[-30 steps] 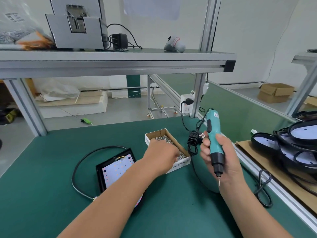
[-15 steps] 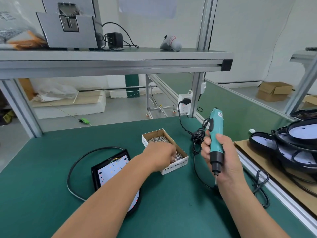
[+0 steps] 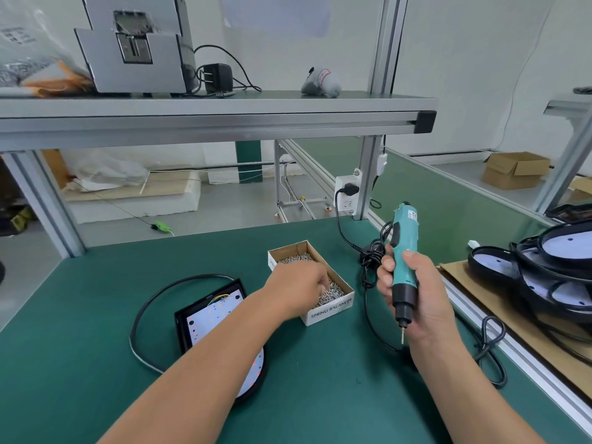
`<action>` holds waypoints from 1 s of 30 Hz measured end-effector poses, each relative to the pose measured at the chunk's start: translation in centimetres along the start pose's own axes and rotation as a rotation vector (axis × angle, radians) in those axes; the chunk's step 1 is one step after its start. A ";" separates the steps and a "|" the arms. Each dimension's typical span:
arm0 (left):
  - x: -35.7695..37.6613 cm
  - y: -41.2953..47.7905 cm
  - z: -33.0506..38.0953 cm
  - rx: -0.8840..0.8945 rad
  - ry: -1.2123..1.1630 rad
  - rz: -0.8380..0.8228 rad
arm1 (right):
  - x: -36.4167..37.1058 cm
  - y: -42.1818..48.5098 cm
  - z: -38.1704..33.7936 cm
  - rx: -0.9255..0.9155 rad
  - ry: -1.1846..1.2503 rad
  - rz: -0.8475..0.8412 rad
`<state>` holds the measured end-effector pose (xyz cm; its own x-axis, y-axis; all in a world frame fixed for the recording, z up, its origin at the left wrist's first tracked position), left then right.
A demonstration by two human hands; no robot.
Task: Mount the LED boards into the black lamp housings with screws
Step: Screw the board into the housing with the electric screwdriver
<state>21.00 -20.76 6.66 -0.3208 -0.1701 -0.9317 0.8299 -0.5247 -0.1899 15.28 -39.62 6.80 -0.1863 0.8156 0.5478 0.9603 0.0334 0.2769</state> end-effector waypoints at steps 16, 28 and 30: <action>-1.8 -1.9 -0.8 -0.028 -0.385 0.111 | 0.6 -0.3 0.2 0.014 -0.089 0.026; -0.1 -11.3 -4.5 0.083 -2.002 -0.018 | 1.8 -0.2 1.8 0.018 -0.069 0.022; 0.2 -12.8 -5.4 0.103 -2.138 -0.013 | 2.6 -0.1 1.9 0.005 -0.049 0.016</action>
<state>12.79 -9.62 7.26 -0.2771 -0.5686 0.7745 0.8263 -0.5524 -0.1098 15.05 -36.38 6.67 -0.1608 0.8436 0.5124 0.9641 0.0231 0.2646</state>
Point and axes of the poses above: each hand's wrist, its own y-axis towards the middle knuckle, its own x-axis out of the palm, z = x × y, the point moved 6 cm from there along y, towards the middle knuckle, and after that the axes turned 13 degrees about -z, right-handed, at the moved point
